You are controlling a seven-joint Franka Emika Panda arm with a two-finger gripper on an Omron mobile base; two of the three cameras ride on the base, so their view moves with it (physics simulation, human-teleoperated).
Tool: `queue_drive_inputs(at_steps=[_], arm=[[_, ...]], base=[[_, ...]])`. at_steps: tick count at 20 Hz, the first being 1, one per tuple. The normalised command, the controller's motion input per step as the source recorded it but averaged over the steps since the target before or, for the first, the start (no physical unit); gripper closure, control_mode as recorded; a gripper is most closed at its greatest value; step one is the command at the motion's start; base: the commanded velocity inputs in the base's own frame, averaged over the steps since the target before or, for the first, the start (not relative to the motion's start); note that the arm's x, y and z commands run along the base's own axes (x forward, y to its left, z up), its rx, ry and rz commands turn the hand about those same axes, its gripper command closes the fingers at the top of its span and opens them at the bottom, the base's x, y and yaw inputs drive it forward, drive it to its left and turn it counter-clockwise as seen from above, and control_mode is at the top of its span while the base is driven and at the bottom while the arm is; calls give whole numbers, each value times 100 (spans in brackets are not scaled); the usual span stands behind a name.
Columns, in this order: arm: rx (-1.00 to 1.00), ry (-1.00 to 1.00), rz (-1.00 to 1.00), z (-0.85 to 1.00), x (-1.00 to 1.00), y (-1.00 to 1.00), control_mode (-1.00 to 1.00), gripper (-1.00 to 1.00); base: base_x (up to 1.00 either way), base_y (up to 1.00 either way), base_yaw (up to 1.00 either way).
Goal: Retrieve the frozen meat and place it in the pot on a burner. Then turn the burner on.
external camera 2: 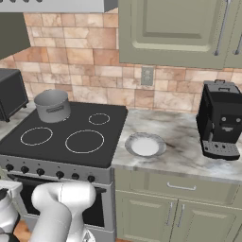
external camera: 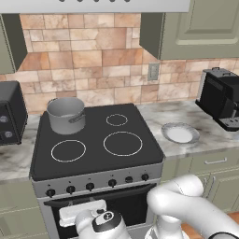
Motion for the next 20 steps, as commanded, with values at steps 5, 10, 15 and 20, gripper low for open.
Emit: queue_drive_inputs(at_steps=[5,10,15,20], arm=[[0,0,0,0,0,0,-100,-100],[0,0,0,0,4,0,-100,-100],[0,0,0,0,0,0,-100,-100],[0,0,0,0,0,0,-100,-100]], base=[[0,0,0],[0,0,0],[0,0,0],[0,0,0]])
